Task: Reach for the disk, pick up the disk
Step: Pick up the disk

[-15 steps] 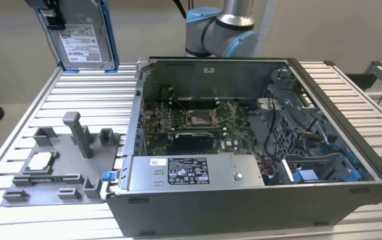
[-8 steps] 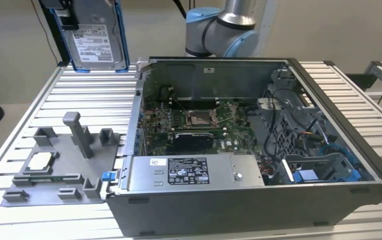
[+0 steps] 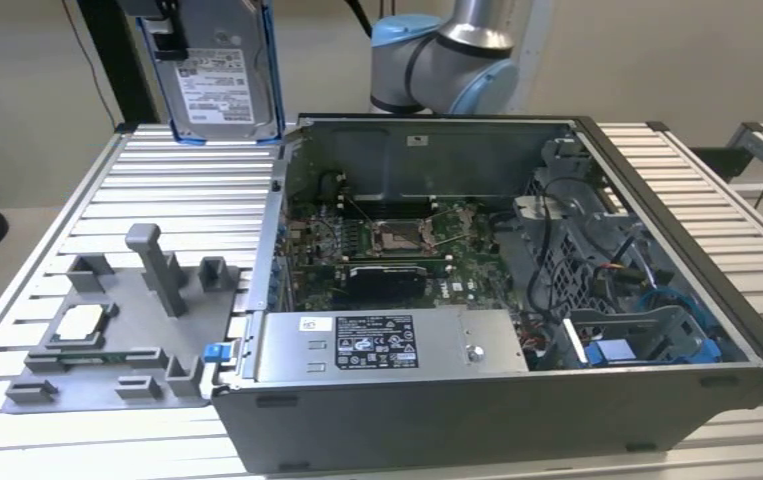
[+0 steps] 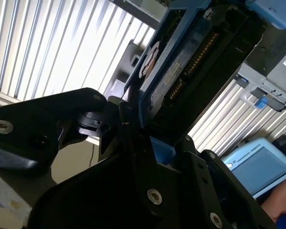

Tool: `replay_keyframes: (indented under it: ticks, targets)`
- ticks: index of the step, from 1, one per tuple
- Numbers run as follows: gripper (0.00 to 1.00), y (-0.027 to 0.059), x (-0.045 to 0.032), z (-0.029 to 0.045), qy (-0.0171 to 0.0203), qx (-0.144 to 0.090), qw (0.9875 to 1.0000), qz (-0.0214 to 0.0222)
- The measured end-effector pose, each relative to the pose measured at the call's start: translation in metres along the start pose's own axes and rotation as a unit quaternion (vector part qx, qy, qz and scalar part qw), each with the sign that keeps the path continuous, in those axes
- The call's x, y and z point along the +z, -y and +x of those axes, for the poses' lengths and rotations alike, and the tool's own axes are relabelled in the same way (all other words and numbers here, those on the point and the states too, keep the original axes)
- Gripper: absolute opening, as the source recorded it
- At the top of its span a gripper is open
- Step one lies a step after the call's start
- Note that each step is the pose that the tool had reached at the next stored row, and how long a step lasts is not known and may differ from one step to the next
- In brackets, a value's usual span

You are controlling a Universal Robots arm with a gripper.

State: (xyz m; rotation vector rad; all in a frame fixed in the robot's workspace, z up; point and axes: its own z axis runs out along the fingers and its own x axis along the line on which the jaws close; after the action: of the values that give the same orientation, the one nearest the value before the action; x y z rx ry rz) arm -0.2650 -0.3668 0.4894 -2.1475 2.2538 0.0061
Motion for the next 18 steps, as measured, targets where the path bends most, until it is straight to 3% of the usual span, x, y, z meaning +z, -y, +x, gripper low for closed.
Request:
replay_keyframes:
  ticks: [18]
  targets:
    - [0.0,0.0583,0.001,-0.0028,0.0,0.0,1.0,0.0]
